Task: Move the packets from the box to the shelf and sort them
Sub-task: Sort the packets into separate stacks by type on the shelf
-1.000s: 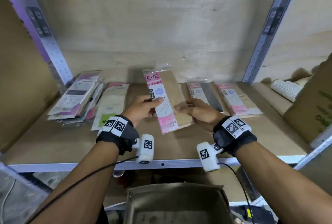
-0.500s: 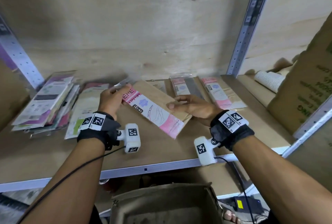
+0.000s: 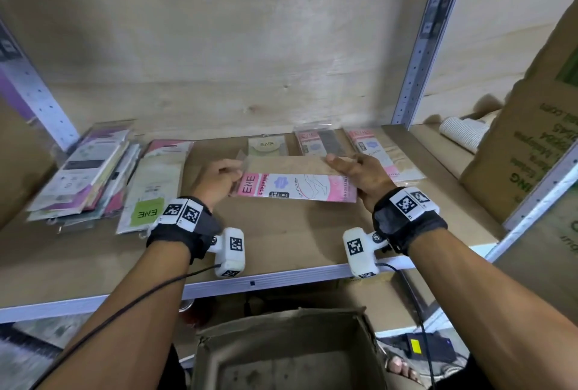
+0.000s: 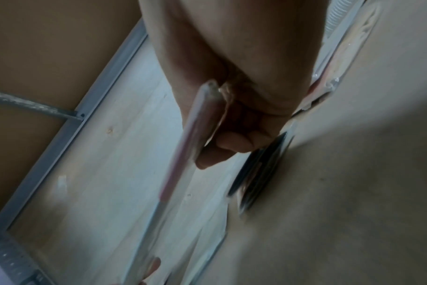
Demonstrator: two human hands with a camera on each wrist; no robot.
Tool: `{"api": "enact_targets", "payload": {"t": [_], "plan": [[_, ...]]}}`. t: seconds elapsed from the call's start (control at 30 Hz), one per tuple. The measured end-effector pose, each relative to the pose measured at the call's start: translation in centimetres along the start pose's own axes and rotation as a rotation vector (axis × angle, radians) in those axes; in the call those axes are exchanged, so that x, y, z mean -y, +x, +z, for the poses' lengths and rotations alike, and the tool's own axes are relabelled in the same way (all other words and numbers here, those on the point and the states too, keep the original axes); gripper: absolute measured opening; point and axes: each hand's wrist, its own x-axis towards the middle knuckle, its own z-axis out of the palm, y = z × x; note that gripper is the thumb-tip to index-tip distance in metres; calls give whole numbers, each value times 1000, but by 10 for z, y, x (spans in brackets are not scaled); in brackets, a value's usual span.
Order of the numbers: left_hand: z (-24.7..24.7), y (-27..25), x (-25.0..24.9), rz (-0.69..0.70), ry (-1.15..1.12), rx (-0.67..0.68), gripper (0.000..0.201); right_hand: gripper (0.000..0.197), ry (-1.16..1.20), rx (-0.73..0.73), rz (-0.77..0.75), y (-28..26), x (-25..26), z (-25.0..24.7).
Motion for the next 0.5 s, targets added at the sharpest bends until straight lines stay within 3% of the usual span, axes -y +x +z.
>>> {"api": "enact_targets", "payload": {"t": [0.1, 0.23, 0.33, 0.43, 0.5], "plan": [[-1, 0, 3, 18, 114, -88, 20, 51, -30, 60, -40, -4, -1, 1], [-3, -3, -1, 83, 265, -226, 56, 50, 5, 75, -49, -5, -2, 0], [-4, -4, -8, 91, 317, -317, 62, 52, 58, 71, -38, -5, -4, 0], [-3, -2, -9, 41, 230, -277, 64, 45, 86, 20, -37, -2, -6, -1], [-1, -2, -9, -40, 49, -205, 62, 33, 83, -13, -47, 0, -6, -2]]}}
